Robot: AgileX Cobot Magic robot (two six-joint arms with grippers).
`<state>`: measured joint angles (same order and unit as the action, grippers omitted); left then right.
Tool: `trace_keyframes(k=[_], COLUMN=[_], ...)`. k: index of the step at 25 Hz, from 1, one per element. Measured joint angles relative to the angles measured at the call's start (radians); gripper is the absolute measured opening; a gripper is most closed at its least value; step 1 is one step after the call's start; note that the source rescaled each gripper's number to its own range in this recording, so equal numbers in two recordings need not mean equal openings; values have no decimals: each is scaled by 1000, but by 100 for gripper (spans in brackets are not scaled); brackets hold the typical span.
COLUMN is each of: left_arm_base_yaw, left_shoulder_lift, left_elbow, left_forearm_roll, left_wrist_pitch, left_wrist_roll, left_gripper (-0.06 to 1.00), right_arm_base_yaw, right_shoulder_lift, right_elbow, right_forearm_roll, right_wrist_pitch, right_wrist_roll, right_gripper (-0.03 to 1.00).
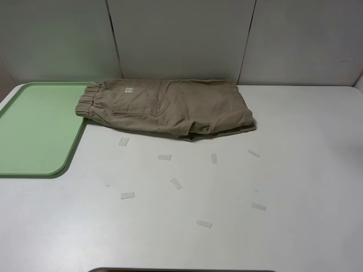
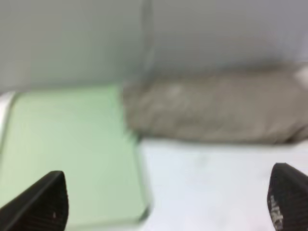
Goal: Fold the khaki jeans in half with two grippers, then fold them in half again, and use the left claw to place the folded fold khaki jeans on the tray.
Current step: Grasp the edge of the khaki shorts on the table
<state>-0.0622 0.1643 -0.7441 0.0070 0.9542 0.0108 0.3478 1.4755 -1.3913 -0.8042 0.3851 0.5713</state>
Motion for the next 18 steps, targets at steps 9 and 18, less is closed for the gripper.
trace_keyframes(k=[9,18], left_arm_base_yaw=[-18,-30], left_shoulder_lift=[-7,-48], left_elbow=[0,91], left_forearm_roll=[70,61], left_wrist_pitch=[198,207], left_wrist_roll=[-60,-61], left_gripper=[86,86], right_arm_base_yaw=[0,0], right_shoulder_lift=[0,0], right_elbow=[0,0], right_forearm_roll=[97,140], right_wrist_pitch=[0,0], right_wrist_roll=[-69,-112], right_gripper=[100,100])
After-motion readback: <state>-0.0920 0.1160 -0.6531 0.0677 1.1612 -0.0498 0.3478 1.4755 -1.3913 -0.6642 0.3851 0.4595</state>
